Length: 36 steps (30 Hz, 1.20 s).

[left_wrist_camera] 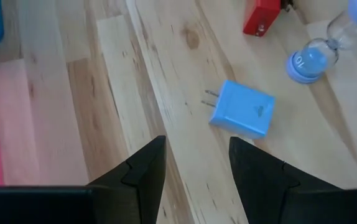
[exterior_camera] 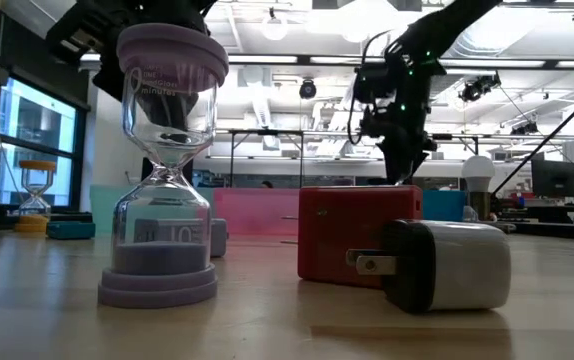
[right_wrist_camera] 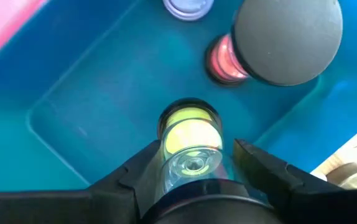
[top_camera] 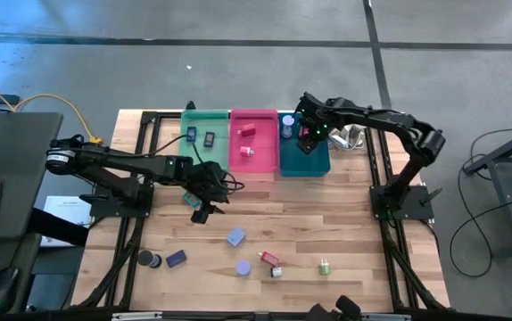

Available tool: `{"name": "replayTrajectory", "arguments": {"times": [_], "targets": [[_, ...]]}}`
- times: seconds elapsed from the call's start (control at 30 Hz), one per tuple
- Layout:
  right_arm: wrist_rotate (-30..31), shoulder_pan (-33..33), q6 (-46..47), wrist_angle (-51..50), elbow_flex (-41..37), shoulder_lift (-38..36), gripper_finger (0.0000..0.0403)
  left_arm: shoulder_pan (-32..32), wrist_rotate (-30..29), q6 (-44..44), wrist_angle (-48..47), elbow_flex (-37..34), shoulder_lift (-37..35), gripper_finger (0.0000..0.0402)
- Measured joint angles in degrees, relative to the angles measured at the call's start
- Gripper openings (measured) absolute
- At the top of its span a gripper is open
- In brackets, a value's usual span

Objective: Pick & Place Office items
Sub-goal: Put the yellow hourglass into the dark blue bin

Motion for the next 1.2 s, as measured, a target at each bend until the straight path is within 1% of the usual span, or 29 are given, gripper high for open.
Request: {"name": "replayTrajectory", "arguments": {"times": [0.13,0.4,0.5,0.8,1.2], "targets": [[0.0,-1.0,0.0,0.0,0.0,1.1,0.0177,0.0,0.0,0.0,1.2,-0.1,2.7,0.0170],[0.0,-2.1,0.0,-0.5,0.0,1.5,0.0177,0.0,0.0,-1.2,3.8,-0.1,10.5,0.0170],[-0.2,-2.5,0.0,-0.5,0.0,1.5,0.0177,0.0,-0.3,-3.0,5.1,-0.1,12.1,0.0170],[-0.3,-2.5,0.6,0.1,-0.9,1.5,0.0177,0.0,-0.4,-2.5,7.0,-0.1,12.4,0.0170],[-0.3,-2.4,2.0,1.0,-2.7,1.5,0.0177,0.0,-0.4,-2.1,6.8,-0.1,12.4,0.0170]]}}
